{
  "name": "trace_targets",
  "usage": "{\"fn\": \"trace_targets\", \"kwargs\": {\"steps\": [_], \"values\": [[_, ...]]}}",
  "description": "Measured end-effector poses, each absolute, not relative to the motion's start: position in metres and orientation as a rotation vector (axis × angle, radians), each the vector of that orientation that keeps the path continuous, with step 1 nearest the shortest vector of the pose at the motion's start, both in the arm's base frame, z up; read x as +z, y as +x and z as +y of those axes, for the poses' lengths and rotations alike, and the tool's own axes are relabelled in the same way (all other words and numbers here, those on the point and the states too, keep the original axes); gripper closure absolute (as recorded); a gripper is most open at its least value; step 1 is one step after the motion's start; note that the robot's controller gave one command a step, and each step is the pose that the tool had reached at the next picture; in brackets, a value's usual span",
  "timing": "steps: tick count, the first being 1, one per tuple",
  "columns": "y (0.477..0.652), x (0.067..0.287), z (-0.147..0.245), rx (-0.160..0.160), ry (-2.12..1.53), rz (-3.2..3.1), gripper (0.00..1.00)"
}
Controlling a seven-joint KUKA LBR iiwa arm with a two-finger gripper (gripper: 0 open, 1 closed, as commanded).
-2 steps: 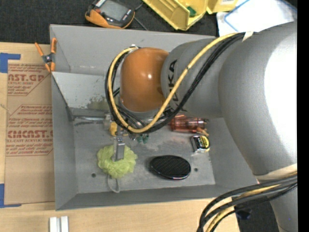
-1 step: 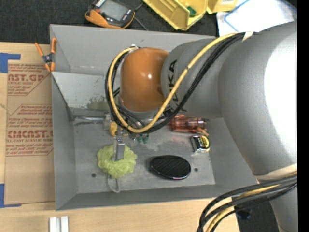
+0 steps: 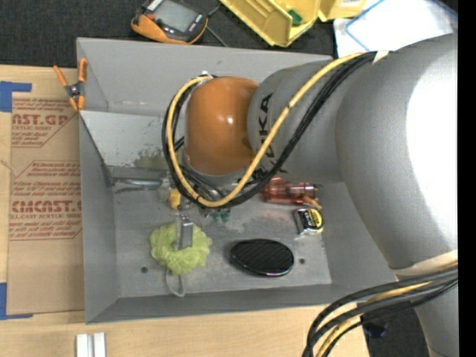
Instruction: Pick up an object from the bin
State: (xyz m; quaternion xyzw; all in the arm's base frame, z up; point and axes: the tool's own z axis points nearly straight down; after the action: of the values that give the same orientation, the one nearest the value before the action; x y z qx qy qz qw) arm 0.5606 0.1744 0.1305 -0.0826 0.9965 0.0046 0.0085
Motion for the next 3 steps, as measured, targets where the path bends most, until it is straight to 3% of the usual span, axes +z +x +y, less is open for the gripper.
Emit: {"fn": "trace_targets", "kwargs": {"steps": [1, 2, 3], "values": [[0.545, 0.166, 0.157, 0.015, -0.423, 3.095, 0.0], [0.537, 0.076, 0.148, 0.013, -0.623, 3.067, 0.0], [0.529, 0.112, 0.113, 0.014, -0.677, 3.035, 1.0]]}}
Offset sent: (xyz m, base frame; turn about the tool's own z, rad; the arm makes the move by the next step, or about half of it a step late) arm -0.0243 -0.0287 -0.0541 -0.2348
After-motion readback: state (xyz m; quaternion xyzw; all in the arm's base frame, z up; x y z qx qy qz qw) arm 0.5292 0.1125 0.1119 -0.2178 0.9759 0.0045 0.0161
